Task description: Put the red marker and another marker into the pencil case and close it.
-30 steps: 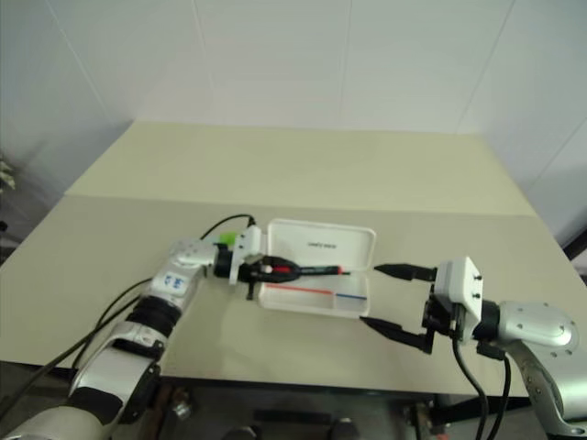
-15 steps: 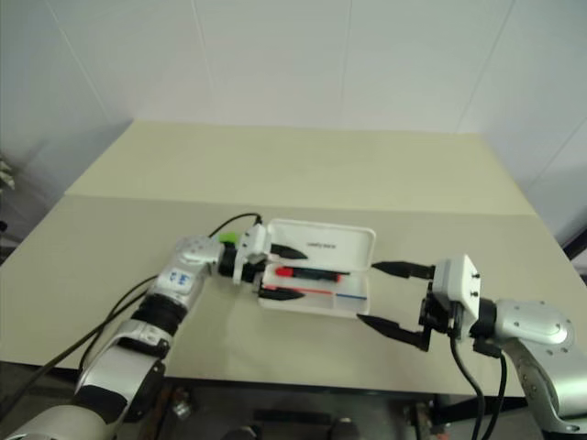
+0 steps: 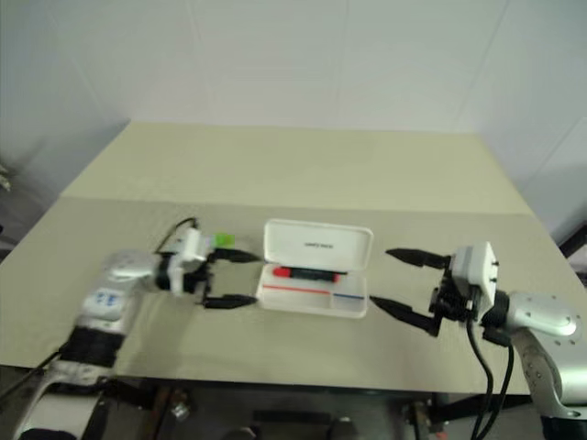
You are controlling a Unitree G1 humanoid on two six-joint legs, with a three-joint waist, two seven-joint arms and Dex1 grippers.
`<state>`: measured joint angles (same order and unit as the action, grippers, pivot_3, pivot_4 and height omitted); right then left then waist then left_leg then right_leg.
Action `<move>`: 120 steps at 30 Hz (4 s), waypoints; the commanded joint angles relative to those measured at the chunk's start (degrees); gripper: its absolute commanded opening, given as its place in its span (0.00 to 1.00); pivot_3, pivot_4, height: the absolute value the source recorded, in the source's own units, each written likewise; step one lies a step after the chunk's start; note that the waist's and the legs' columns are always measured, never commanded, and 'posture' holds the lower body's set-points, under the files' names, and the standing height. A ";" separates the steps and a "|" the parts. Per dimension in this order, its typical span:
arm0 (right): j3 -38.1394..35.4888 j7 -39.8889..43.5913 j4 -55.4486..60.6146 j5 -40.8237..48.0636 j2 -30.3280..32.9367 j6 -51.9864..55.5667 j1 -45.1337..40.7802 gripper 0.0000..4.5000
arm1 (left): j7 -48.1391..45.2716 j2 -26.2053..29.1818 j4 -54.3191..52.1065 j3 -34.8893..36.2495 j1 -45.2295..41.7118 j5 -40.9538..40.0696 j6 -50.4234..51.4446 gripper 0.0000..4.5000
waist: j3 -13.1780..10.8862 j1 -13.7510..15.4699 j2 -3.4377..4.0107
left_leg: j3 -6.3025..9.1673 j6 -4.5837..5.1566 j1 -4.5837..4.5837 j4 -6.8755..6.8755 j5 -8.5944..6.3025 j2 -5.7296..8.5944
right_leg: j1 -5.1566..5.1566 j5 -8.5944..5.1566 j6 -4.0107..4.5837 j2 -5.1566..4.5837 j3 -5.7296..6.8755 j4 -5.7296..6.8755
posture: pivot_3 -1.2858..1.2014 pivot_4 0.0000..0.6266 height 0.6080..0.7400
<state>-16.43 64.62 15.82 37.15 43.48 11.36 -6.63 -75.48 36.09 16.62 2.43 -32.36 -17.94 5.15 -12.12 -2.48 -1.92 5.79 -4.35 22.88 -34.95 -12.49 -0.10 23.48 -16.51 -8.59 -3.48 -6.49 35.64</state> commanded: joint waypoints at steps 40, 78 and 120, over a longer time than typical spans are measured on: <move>-11.61 -4.79 14.10 2.31 5.47 8.16 9.82 1.00 | 20.86 2.56 60.03 -0.70 -31.00 23.04 -18.48 0.99 | -0.06 0.87 0.00 | 0.00 0.05 0.21 -0.10 0.03 0.11 | 0.03 0.14 -0.13 -0.06 0.07 -0.12 | 0.52 0.24 1.00; -20.67 -8.49 22.96 8.87 10.06 15.29 13.61 1.00 | 12.73 -3.32 59.50 3.74 -24.18 22.09 -6.50 0.25 | 0.00 0.82 -0.01 | -0.01 0.04 0.12 -0.10 0.03 0.13 | -0.11 0.14 -0.14 -0.08 0.07 -0.22 | 0.52 0.24 1.00; -3.03 -2.88 7.23 -0.82 2.04 1.24 6.08 1.00 | -5.63 -6.47 8.66 -7.70 -11.06 6.84 1.24 0.25 | -0.02 0.88 -0.01 | 0.00 0.05 0.16 -0.17 0.03 0.09 | -0.02 0.14 -0.09 -0.06 0.06 -0.06 | 0.52 0.24 1.00</move>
<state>-17.52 62.30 20.67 35.26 45.67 12.87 -0.98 -81.84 29.71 25.51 -4.68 -41.42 -11.95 7.35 -12.14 -1.60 -1.93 5.79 -4.29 23.04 -35.13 -12.45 0.01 23.45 -16.37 -8.68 -3.56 -6.44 35.57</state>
